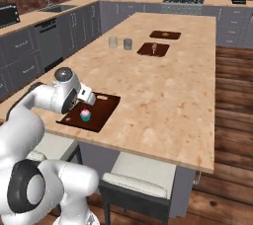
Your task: Take the donut and cupcake from the fridge and place them on the empty tray on the dining counter.
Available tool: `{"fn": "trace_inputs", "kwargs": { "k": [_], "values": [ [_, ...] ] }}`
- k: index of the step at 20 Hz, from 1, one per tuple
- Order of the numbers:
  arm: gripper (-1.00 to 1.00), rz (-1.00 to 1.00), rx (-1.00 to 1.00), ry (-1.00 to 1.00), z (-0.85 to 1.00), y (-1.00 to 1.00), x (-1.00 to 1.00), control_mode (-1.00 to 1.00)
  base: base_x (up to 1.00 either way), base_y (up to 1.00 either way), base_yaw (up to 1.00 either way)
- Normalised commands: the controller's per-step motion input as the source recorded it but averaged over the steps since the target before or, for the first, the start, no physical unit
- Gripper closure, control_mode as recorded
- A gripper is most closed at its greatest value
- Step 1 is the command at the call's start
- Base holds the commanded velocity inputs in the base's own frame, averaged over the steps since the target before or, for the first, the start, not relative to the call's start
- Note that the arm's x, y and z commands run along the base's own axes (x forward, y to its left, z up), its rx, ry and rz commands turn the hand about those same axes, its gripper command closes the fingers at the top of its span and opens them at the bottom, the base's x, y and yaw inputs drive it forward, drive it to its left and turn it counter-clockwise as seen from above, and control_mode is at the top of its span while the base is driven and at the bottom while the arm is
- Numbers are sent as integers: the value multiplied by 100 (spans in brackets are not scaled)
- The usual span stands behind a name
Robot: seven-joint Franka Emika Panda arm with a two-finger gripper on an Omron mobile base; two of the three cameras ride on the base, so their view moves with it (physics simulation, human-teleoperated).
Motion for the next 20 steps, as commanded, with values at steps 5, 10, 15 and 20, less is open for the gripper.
{"fn": "trace_inputs", "kwargs": {
  "k": [5, 10, 15, 20],
  "values": [
    [-100, 18, -17, 6, 100, -24, -100, -100, 0, 0, 0],
    [-100, 7, -13, 7, 93, -18, -100, -100, 0, 0, 0],
    [-100, 0, 1, -9, 42, -13, -100, -100, 0, 0, 0],
    [-100, -5, 1, -21, 52, -5, -58, -100, 0, 0, 0]
  ]
}}
